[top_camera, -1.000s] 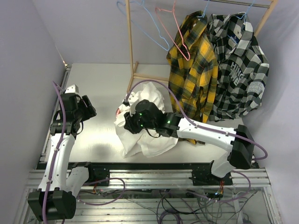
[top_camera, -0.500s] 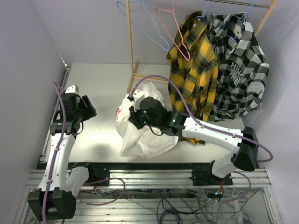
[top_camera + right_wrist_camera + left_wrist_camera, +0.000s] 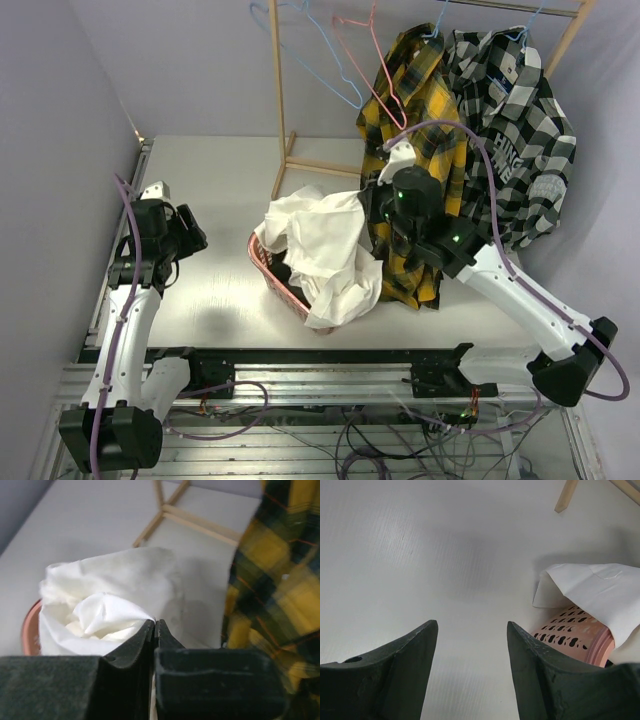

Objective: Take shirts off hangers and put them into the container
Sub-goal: Place the shirt in the bin.

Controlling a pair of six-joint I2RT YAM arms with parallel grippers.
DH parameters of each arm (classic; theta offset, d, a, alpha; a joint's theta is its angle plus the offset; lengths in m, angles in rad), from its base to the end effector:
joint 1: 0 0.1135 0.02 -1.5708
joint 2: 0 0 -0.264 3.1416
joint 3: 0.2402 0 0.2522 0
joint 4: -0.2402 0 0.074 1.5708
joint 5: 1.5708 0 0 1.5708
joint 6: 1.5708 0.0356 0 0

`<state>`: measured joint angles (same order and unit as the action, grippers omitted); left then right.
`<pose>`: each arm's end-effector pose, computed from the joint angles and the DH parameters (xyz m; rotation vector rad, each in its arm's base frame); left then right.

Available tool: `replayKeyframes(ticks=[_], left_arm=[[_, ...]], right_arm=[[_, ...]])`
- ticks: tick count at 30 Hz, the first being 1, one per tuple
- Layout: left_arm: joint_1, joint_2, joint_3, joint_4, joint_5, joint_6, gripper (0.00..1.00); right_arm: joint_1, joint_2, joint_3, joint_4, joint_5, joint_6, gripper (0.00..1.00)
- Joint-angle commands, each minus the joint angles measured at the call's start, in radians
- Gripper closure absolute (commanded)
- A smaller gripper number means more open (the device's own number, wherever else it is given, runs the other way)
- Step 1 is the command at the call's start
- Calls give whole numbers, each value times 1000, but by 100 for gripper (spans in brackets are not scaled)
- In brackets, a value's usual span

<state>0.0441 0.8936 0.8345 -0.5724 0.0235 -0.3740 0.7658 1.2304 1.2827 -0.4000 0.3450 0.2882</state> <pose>0.1910 0.0076 0.3000 -0.4457 2.1646 -0.2098 0.2062 0.1815 0.3984 -0.2240 1.9026 0.3843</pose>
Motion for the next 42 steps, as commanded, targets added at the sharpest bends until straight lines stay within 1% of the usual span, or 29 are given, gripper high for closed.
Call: replayKeyframes(ticks=[1,3,5,7,10,13,16,20,25,29,32,34,37,41,42], left_arm=[[-6,3,-6,3,20,4,32],[-7,3,-8,4,19,4,32],[-7,5,-8,6,21,4,32],[-6,8,-8,6,25,4,32],[-6,12,-9,6,29,4,32],[-7,14,-8,6,29,4,32],[-7,17,-8,7,30,4,32],[-7,18,-9,6,32,5,32],[-9,18,-9,9,38,6,32],[-9,17,-9,9,40,7,32],[-8,16,-10,9,39,7,32],[-9,17,-10,10,41,7,32],[-9,20,-8,9,44,9,31],[-8,20,-8,9,43,8,31],[-8,21,-8,9,44,8,31]], right_arm=[[11,8,-72,33,-245,-25,100],[19,14,-122,76,-383,-29,100],[39,15,-168,113,-451,-26,100],[57,29,-192,125,-478,-22,100],[87,79,-196,110,-482,-29,100],[137,164,-178,80,-482,-48,100],[188,257,-157,48,-441,-55,100],[195,367,-156,21,-428,-19,100],[191,434,-193,48,-429,24,100],[192,511,-190,43,-431,33,100],[203,526,-178,37,-435,31,100],[214,503,-159,24,-414,30,95],[228,460,-106,-24,-369,21,83],[244,419,-16,-90,-319,14,62],[246,409,5,-102,-311,13,52]])
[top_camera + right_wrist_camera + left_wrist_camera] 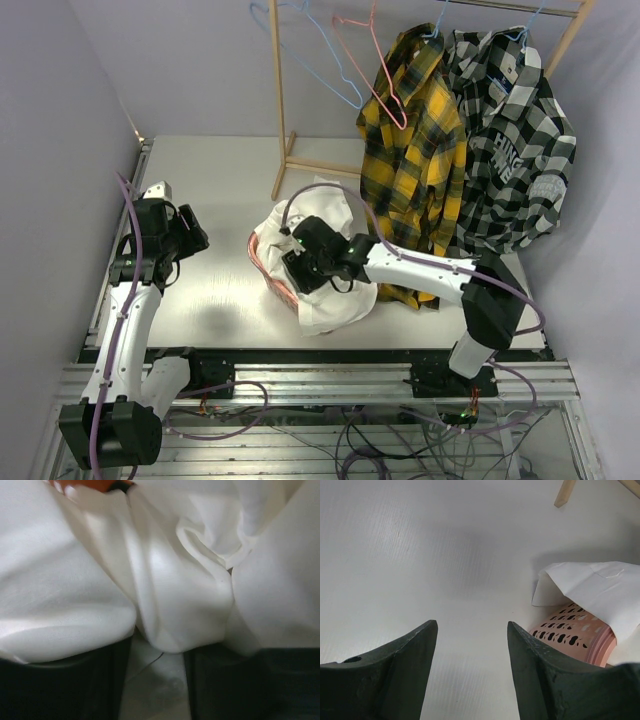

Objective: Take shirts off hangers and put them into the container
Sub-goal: Place the shirt in the bin.

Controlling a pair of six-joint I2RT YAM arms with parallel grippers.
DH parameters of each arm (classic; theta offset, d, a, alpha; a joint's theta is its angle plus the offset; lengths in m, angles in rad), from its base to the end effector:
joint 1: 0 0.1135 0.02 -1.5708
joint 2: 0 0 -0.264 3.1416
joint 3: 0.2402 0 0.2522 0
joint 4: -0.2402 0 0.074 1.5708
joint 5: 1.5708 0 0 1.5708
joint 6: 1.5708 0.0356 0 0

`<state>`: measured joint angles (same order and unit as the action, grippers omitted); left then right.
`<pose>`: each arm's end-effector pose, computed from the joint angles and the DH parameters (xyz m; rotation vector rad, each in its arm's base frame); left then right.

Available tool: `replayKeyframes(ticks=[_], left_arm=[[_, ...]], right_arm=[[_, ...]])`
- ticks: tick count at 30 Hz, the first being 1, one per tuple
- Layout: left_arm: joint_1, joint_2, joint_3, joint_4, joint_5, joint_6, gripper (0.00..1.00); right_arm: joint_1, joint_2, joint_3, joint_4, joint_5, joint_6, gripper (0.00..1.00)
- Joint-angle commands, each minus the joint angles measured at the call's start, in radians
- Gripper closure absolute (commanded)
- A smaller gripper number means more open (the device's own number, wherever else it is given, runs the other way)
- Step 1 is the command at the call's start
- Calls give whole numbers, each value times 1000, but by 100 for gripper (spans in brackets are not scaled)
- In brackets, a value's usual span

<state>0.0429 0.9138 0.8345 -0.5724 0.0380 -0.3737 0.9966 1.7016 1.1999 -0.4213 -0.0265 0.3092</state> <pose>0.1947 0.0070 0.2965 -0.4408 2.1872 -0.2236 0.1970 0.3063 0.2227 -0.8827 2.4322 0.5549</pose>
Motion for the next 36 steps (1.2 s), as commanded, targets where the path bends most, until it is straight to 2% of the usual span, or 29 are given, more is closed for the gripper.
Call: replayKeyframes(ticks=[1,5,9,12,14,18,22,25,36], left_arm=[[-7,0,-9,8,29,8,31],[-8,-1,-9,8,28,7,30],[-8,-3,-9,9,28,7,31],[-8,-3,-8,9,29,7,31],[-7,-4,-8,9,30,7,31],[-10,-7,-9,9,30,7,31],[-15,-7,-10,9,29,6,31],[-16,-6,-10,9,30,7,31],[-18,-7,-9,11,31,6,31]], right_arm=[[17,-73,107,-93,70,-7,49],[23,-131,179,-124,136,-2,46],[22,-190,242,-123,266,-1,33],[3,-213,261,-73,374,-17,19],[-47,-209,268,-42,383,-14,1],[-233,-170,281,12,208,25,0],[-331,-146,264,64,168,56,1],[-356,-153,216,140,135,65,1],[-404,-23,214,230,-19,90,2]])
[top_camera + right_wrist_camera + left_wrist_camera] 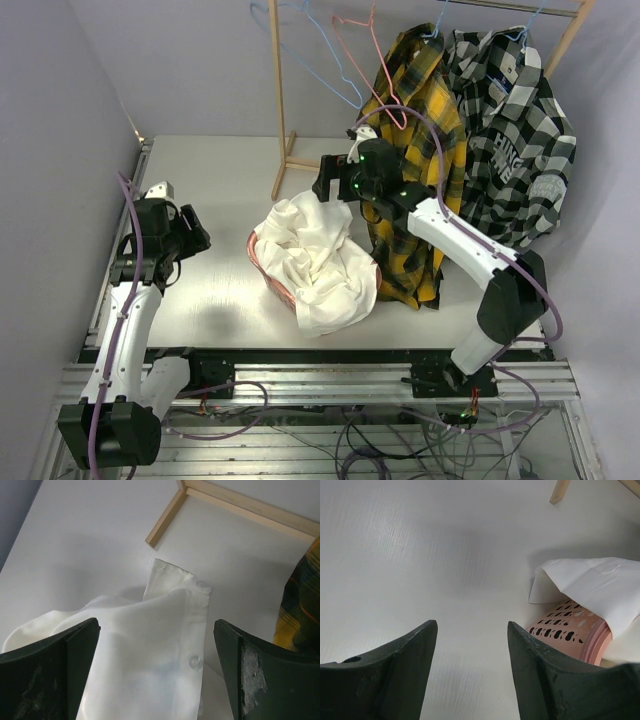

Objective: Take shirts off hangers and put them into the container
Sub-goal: Place the shirt in the bin.

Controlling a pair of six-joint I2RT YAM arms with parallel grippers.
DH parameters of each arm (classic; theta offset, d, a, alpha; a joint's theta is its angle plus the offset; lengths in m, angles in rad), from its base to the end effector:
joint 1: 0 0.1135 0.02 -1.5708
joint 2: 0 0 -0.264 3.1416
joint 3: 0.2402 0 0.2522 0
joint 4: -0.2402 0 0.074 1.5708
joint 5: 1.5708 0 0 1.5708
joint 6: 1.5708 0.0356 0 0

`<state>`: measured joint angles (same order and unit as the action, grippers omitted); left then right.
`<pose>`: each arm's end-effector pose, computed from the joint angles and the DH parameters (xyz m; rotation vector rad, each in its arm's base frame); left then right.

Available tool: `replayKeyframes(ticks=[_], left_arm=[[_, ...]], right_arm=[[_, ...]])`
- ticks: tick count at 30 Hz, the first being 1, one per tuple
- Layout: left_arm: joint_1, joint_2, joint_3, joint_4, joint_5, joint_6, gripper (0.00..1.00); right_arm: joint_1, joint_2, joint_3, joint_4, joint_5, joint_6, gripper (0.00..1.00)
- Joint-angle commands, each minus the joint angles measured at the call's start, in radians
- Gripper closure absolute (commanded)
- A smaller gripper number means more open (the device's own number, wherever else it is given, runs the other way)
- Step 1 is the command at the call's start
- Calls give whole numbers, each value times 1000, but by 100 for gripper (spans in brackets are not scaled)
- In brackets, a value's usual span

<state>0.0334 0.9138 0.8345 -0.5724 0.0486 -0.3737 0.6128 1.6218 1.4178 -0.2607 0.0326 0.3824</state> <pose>0.1948 0.0048 0.2965 -0.4249 2.1915 -0.2405 0.3143 0.2196 0.3372 -0.2190 2.0753 0.5849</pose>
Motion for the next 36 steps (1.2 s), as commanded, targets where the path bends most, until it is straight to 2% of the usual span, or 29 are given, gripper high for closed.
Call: replayKeyframes(ticks=[1,9,11,14,17,18,19,28,36], left_arm=[[-10,-8,-10,11,21,6,31],[-11,-8,-10,11,21,5,31],[-12,-8,-10,11,21,5,31],[-11,-8,-10,11,21,5,31],[-12,-6,-10,11,25,6,31],[-11,-5,-10,12,26,7,31],[-12,-4,-11,12,26,7,31],[-11,-2,-10,14,29,7,31],[-12,0,-10,13,26,6,31]], right_arm=[[-20,71,2,75,-85,13,2],[-21,162,55,99,-184,14,2],[-21,175,65,100,-207,14,9],[-21,177,71,103,-248,13,36],[-21,155,55,125,-278,13,70],[-20,141,48,130,-290,11,89],[-21,132,45,131,-297,9,100],[1,-66,-41,215,-367,-19,100],[13,-224,-70,220,-438,-38,100]])
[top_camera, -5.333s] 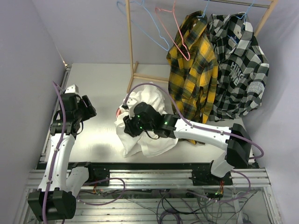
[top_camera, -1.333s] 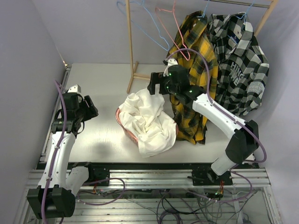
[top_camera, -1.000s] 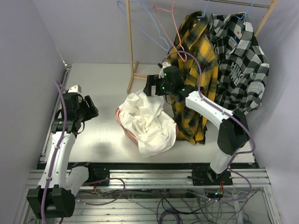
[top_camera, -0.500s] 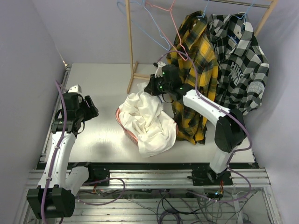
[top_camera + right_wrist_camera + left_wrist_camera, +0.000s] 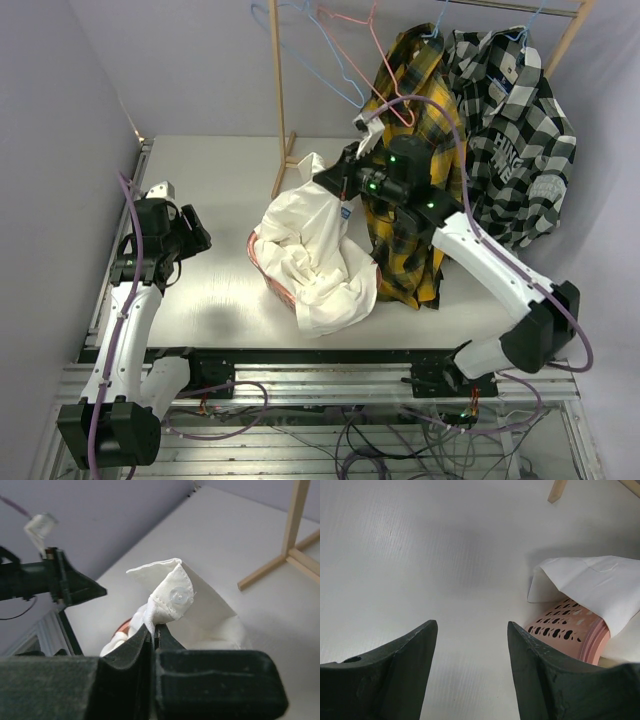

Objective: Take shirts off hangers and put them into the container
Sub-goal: Place the shirt in the bin.

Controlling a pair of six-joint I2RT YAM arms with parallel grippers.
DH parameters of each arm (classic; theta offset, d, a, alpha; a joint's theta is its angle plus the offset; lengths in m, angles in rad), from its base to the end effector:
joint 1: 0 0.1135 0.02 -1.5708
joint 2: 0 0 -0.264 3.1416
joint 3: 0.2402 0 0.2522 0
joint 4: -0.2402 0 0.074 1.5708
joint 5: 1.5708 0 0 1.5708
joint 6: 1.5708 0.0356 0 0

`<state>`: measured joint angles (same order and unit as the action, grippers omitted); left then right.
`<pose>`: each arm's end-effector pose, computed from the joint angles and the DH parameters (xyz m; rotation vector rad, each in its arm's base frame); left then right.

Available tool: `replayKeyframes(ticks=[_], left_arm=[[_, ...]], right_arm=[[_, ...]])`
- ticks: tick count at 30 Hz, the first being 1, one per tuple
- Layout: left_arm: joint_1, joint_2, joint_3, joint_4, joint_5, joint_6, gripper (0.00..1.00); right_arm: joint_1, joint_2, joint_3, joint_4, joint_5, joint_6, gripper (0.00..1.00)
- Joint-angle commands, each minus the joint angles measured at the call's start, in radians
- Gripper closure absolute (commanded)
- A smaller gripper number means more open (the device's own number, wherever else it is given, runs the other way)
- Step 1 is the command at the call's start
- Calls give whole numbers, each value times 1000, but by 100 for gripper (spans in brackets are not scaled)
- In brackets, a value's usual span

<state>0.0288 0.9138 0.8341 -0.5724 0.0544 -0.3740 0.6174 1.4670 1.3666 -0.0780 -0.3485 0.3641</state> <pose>0.1948 0.0037 0.2964 -0.4173 2.1940 -0.2496 0.2768 0.2115 0.3922 -0.4988 1.7833 1.0061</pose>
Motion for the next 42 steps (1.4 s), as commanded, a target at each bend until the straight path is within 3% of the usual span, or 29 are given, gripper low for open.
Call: replayKeyframes(ticks=[1,6,10,16,23,31,39,40,42], left_arm=[[-7,1,-9,13,21,6,31],[-7,5,-9,11,21,8,31],[-7,6,-9,12,21,7,31],[-7,5,-12,13,25,7,31],[-13,9,-11,13,27,8,31],[-21,13,-12,11,22,6,31],[-24,19,-10,13,31,10,31],[-25,19,-11,13,31,10,31],[-26,18,-12,14,31,10,31]], right_arm=[[12,-93,-21,32,-66,-21,100],[67,-207,-15,-47,-84,-35,100],[181,-300,-40,-145,-58,-46,100],[298,-338,-250,-241,54,-20,100],[301,-158,-468,-213,216,7,100],[312,92,-464,-138,199,31,100],[351,245,-441,-173,308,54,100],[354,246,-435,-183,322,54,97],[361,225,-420,-200,338,50,81]])
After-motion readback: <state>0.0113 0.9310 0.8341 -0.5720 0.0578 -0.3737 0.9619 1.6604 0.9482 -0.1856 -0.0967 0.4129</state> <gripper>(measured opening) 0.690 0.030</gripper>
